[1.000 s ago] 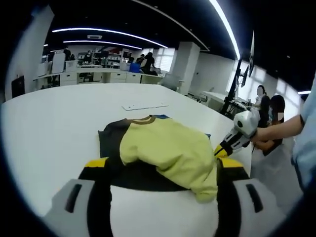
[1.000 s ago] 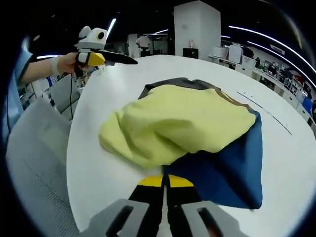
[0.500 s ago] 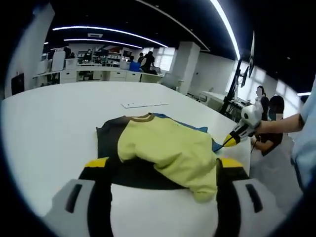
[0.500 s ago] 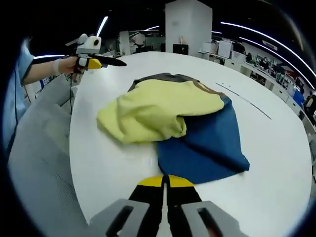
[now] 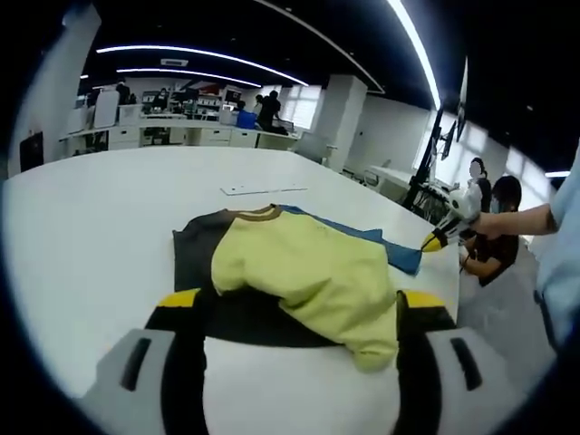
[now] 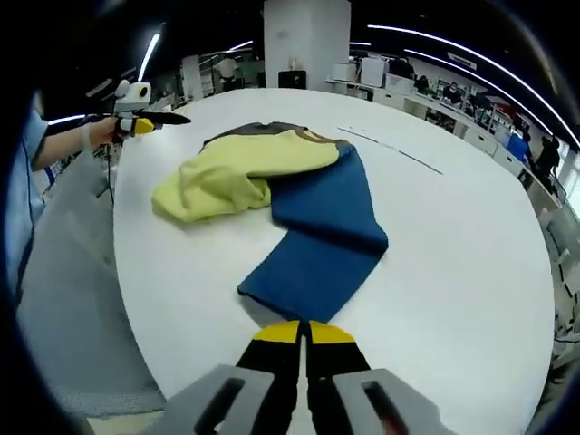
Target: Fold the garment on the visible template until the final outline fits inside the template.
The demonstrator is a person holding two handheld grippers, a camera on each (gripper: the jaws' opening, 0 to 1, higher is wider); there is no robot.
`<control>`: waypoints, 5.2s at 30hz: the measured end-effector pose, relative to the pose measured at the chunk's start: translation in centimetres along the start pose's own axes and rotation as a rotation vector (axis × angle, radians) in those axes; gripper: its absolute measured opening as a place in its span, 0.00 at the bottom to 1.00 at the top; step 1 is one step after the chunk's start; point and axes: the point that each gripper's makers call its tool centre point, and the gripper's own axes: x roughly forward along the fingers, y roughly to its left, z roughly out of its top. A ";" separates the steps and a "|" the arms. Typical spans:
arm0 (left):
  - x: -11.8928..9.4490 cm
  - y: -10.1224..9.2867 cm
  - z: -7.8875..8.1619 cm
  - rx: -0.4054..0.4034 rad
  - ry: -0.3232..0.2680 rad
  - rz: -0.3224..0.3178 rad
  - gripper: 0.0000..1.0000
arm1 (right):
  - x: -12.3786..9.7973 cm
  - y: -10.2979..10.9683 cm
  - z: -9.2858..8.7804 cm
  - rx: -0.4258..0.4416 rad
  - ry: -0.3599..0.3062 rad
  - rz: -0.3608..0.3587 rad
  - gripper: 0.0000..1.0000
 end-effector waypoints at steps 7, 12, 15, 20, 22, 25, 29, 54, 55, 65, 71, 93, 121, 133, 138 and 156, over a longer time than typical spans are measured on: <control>0.2 0.1 -0.3 -0.007 0.007 0.001 0.84 | -1.3 -3.5 -1.8 -0.003 0.071 -0.038 0.00; 0.4 0.0 -0.6 -0.014 0.013 0.001 0.84 | -1.9 -6.5 -2.4 0.011 0.111 -0.052 0.00; 0.4 0.0 -0.6 -0.016 0.012 0.002 0.84 | -2.3 -8.1 -2.9 -0.020 0.155 -0.054 0.00; 0.5 0.3 -0.8 -0.024 0.018 0.010 0.84 | -2.6 -9.9 -2.9 -0.040 0.192 -0.061 0.00; 0.6 0.4 -0.9 -0.031 0.019 0.015 0.83 | -2.7 -10.1 -3.1 -0.078 0.224 -0.049 0.00; 0.7 0.5 -1.2 -0.035 0.024 0.017 0.83 | -2.9 -10.9 -2.8 -0.085 0.237 -0.061 0.00; 0.9 0.6 -1.6 -0.044 0.030 0.023 0.84 | -3.1 -12.5 -2.7 -0.080 0.245 -0.083 0.00; 0.6 1.5 -2.4 -0.081 0.043 0.069 0.83 | -3.2 -22.3 -1.5 -0.091 0.323 -0.145 0.00; 0.6 1.5 -2.4 -0.083 0.044 0.069 0.83 | -3.1 -22.5 -1.5 -0.089 0.323 -0.146 0.00; 0.4 1.7 -3.1 -0.095 0.058 0.085 0.83 | -2.6 -24.3 -1.8 -0.086 0.326 -0.190 0.00; 0.1 1.7 -3.3 -0.099 0.059 0.090 0.83 | -2.6 -24.1 -1.8 -0.085 0.324 -0.185 0.00; -0.6 1.5 -3.0 -0.083 0.046 0.080 0.84 | -3.1 -18.8 1.6 -0.019 0.063 -0.067 0.63; -1.5 0.1 -3.5 -0.082 0.042 0.054 0.82 | -2.7 -7.0 6.3 -0.108 -0.145 0.059 0.91; -2.2 -1.0 -3.2 -0.077 0.031 0.045 0.81 | -2.0 -0.2 9.0 -0.178 -0.210 0.155 0.83; -2.2 -1.3 -3.3 -0.067 0.031 0.034 0.81 | -1.3 2.5 10.1 -0.193 -0.242 0.186 0.77; -3.1 -2.3 -3.6 -0.073 0.005 0.018 0.80 | 4.9 16.8 11.9 -0.439 -0.248 0.360 0.38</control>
